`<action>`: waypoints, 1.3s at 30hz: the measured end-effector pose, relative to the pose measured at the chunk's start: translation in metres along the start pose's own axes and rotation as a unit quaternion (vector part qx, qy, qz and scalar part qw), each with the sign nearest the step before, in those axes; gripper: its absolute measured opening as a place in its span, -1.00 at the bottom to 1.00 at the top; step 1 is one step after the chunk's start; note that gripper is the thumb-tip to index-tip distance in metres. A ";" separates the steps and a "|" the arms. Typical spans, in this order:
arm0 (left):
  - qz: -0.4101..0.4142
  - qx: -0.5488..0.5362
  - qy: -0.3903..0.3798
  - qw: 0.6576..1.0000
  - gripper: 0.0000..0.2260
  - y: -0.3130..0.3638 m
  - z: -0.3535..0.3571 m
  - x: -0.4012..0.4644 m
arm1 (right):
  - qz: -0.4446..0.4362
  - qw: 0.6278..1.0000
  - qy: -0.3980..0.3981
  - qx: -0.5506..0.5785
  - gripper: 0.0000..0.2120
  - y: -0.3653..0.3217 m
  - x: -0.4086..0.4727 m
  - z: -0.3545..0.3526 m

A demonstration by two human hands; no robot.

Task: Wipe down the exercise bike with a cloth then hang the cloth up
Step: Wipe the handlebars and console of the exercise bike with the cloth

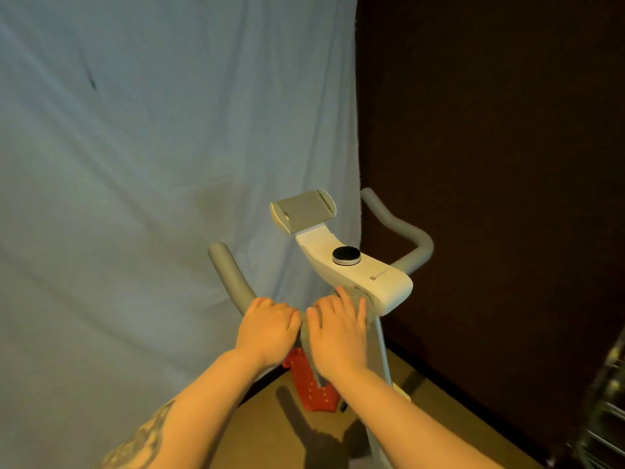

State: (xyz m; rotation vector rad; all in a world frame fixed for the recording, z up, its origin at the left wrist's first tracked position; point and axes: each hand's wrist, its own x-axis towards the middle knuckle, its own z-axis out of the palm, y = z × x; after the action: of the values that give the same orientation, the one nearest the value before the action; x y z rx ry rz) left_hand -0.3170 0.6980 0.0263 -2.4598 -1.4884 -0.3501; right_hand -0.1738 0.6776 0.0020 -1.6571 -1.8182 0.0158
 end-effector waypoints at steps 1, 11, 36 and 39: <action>0.016 0.001 -0.005 1.000 -0.52 -0.002 -0.002 0.001 | -0.019 1.000 -0.009 0.005 -0.33 0.005 -0.003 -0.001; 0.100 0.020 -0.147 0.984 -0.64 -0.031 -0.009 0.032 | 0.056 0.996 0.054 0.047 -0.20 0.002 -0.022 0.016; 0.128 -0.101 0.029 0.986 -0.73 -0.045 -0.005 0.020 | -0.032 0.997 0.020 -0.074 -0.64 -0.016 0.003 0.005; 0.149 -0.101 0.057 0.982 -0.80 -0.042 -0.008 0.020 | 0.034 0.998 0.046 -0.003 -0.69 0.000 0.022 -0.003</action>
State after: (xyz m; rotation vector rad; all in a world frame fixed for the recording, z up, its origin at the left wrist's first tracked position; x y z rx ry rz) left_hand -0.3458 0.7311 0.0444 -2.7166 -1.0645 -0.5953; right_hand -0.1716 0.6961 0.0143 -1.6951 -1.6946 -0.0367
